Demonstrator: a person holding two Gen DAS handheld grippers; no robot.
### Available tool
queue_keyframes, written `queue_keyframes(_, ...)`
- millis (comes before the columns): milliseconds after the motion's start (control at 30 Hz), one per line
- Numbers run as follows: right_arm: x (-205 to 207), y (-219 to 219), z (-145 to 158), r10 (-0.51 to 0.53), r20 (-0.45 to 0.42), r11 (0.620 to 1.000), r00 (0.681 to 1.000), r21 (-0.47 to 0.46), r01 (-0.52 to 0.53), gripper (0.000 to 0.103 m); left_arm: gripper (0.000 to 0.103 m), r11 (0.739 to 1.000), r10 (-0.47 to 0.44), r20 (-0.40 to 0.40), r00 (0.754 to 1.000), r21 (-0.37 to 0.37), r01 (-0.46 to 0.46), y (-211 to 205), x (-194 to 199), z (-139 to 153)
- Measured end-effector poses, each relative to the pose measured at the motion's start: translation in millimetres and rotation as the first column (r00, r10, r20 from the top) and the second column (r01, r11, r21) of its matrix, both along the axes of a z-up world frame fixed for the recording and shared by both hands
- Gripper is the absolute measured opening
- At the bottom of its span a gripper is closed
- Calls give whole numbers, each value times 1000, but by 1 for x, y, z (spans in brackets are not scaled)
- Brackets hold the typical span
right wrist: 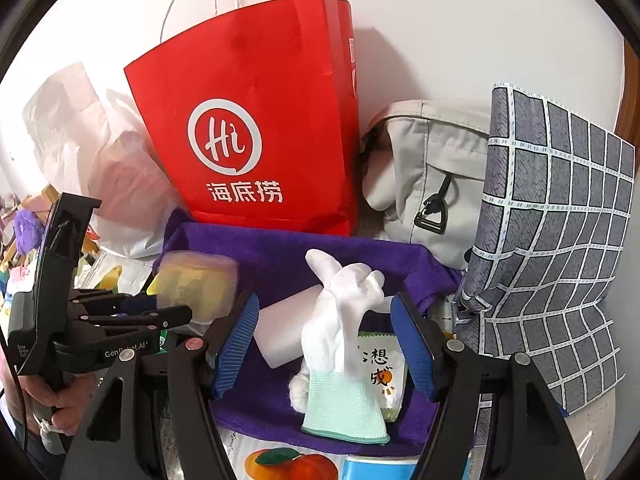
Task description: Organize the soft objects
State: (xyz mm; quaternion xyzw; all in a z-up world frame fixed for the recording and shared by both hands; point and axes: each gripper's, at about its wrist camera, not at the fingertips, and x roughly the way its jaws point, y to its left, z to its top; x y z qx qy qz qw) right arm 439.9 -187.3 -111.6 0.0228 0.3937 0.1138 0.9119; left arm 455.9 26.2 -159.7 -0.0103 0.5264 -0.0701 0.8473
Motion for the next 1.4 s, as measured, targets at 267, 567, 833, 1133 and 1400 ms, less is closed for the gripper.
queue_keyframes(267, -6, 0, 6, -9, 20, 1000, 1000, -19, 9, 68, 49, 1000, 19, 22, 1000, 0, -19, 7, -2, 8)
queue_keyframes(567, -19, 6, 21, -6, 60, 999, 998, -43, 9, 76, 52, 1000, 22, 55, 998, 1, -23, 14, -13, 27)
queue_keyframes(833, -44, 14, 44, 36, 87, 999, 996, 27, -38, 77, 62, 1000, 14, 132, 991, 16, -16, -8, -42, 55)
queue_keyframes(1133, -99, 15, 45, 50, 31, 996, 998, 77, -52, 77, 66, 1000, 28, 212, 977, -5, -27, -15, -117, 86)
queue_keyframes(1400, -183, 0, 55, -5, 42, 998, 999, 66, 2, 95, 76, 998, 52, 290, 956, 25, -62, -17, -207, 115)
